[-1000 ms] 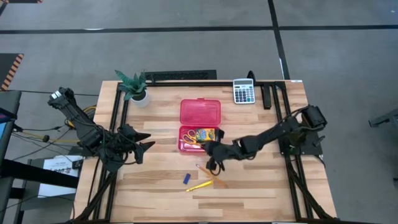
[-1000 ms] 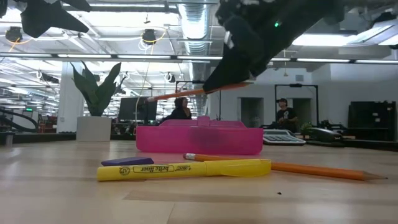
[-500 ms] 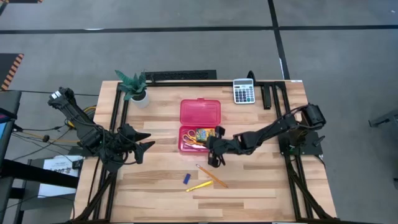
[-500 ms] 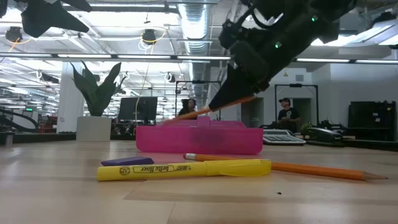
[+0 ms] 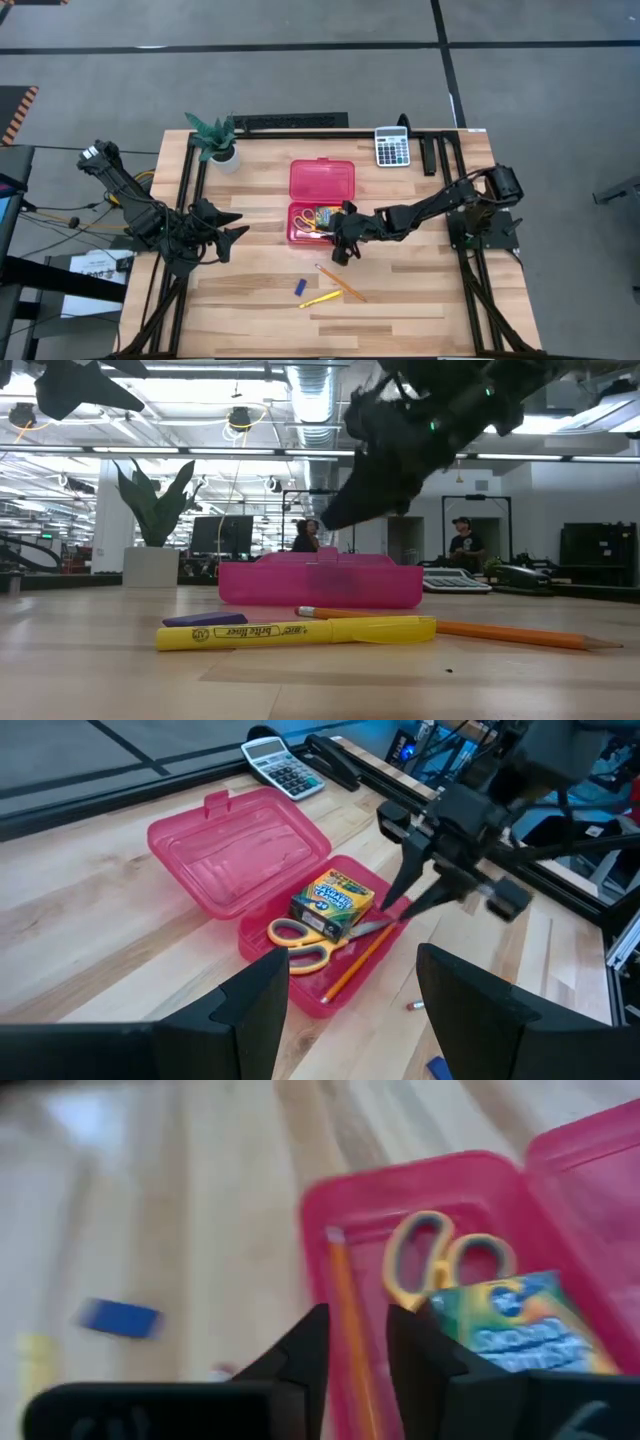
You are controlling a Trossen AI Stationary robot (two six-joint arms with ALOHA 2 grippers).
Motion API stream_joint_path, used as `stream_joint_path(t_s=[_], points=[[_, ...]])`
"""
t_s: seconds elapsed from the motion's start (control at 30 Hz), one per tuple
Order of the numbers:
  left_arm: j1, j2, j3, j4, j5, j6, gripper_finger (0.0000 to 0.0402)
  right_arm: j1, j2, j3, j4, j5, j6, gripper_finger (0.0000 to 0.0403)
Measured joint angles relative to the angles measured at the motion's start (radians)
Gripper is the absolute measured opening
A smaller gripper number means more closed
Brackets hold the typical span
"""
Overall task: Pack school essentials
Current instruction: Put the pencil into the supply box
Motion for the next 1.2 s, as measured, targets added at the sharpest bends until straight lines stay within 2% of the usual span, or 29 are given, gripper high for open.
stream_joint_path(t_s=[0.13, 0.23, 0.33, 0.53, 0.63, 0.77, 1.0, 1.2], points=[[0.000, 0.000, 0.000, 0.000, 0.000, -0.004, 0.0208, 0.021, -0.041, 0.023, 0.016, -0.164, 0.152, 0.0143], [0.000, 0.000, 0.000, 0.001, 0.000, 0.004, 0.0208, 0.107, -0.054, 0.023, 0.009, -0.173, 0.242, 0.0148], [0.000, 0.000, 0.000, 0.001, 0.000, 0.005, 0.0208, 0.232, -0.075, 0.023, 0.036, -0.049, 0.309, 0.0143], [0.000, 0.000, 0.000, 0.001, 0.003, 0.020, 0.0208, 0.523, -0.019, 0.023, 0.008, 0.429, 0.504, 0.0133], [0.000, 0.000, 0.000, 0.001, 0.007, 0.040, 0.0208, 0.609, 0.040, 0.023, 0.002, 0.569, 0.591, 0.0143], [0.000, 0.000, 0.000, 0.001, 0.029, 0.052, 0.0208, 0.639, 0.123, 0.021, 0.001, 0.603, 0.661, 0.0174], [0.000, 0.000, 0.000, 0.000, 0.037, 0.049, 0.0208, 0.624, 0.253, 0.021, 0.014, 0.628, 0.783, 0.0240], [0.000, 0.000, 0.000, -0.003, 0.054, 0.052, 0.0208, 0.625, 0.357, 0.024, 0.057, 0.685, 0.864, 0.0245]])
